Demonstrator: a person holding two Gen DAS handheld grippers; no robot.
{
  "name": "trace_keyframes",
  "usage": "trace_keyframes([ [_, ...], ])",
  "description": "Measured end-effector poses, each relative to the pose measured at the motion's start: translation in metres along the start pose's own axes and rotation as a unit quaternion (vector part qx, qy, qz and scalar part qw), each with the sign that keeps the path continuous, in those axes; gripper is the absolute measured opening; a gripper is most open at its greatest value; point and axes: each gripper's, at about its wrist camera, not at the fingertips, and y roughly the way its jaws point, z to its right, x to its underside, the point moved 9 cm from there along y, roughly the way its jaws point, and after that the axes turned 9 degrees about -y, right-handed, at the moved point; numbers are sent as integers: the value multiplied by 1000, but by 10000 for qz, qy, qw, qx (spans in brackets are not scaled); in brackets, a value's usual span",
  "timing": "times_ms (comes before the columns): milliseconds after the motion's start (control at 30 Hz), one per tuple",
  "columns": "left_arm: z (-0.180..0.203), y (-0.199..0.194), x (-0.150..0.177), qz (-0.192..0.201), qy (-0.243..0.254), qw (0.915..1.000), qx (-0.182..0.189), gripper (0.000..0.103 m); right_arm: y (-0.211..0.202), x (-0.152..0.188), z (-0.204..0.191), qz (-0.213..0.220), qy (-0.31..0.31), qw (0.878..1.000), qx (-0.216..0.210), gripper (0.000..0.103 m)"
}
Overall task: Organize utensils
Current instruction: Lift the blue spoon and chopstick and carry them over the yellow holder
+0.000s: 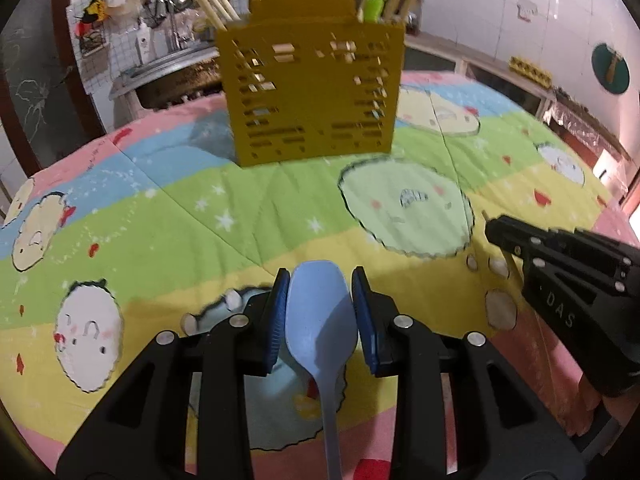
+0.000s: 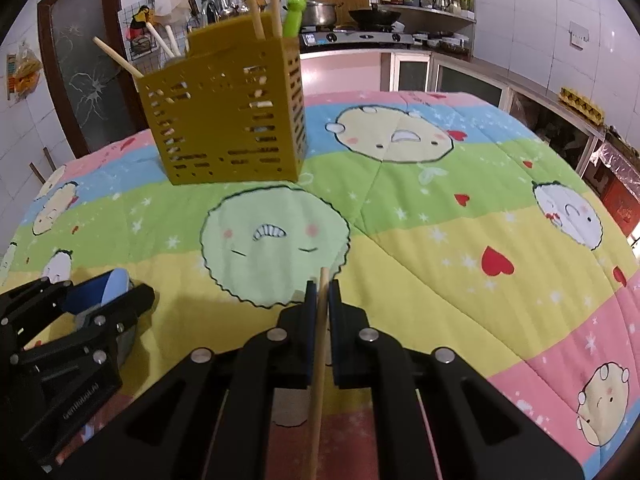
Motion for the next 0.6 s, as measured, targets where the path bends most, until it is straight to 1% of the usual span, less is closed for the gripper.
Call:
trace_keyframes([
  [133,-9,-19,-17,376,-192,9991,46,31,-14,-11,-5,224,-25,9997,-7,6],
  [267,-18,-42,-35,842,-318,9959,-6,31,-28,-22,-8,460,-60,9989,5,5],
  [400,-22,-60,-48,1119,-398,9929,39,31,-43,-35,-10,724,-64,9974,33,6],
  [467,-24,-67,-52,1246,-398,9914,22,31,-45,-40,-10,746,-130,9971,47,6],
  [533,-25,-70,-53,1290,-386,9909,9,31,-44,-42,-6,753,-84,9971,47,6],
  [600,-26,-68,-53,1255,-392,9913,9,31,-36,-38,-5,598,-19,9981,-122,6],
])
